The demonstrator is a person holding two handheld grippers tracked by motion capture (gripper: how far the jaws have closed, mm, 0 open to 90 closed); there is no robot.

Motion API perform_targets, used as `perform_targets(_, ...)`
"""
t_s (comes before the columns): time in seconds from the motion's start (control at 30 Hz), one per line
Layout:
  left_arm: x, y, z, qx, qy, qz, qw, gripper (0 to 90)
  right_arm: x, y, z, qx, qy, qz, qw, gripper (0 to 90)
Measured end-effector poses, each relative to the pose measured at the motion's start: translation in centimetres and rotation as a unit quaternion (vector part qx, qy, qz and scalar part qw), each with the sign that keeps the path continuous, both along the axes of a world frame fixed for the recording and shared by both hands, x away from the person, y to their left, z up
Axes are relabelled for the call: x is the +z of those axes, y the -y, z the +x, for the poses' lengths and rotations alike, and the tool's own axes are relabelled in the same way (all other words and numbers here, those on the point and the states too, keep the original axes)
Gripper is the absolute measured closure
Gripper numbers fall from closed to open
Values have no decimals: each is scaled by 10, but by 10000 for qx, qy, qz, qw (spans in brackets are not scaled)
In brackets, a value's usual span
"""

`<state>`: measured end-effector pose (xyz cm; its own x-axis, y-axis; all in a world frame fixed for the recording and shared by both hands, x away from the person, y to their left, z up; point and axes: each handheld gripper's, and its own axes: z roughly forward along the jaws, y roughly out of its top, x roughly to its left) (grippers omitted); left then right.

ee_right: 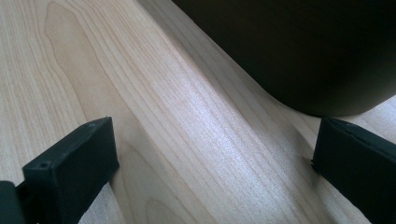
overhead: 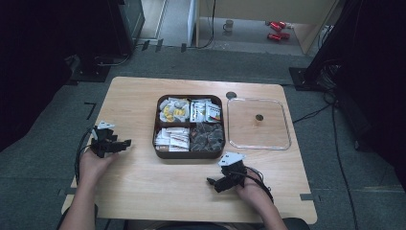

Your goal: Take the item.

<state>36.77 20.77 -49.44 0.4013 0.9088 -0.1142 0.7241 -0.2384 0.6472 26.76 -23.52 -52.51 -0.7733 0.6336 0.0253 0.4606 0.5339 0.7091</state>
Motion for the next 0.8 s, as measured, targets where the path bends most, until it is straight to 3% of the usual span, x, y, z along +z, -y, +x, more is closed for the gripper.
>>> perform_targets(0.37,10,8,0,-265,86,-132,9995,400,0,0,0,0,2,1,10000,0)
perform_targets(0.8,29,27,-4,-765,398,-158,9961,445,0,0,0,-1,-1,0,10000,0)
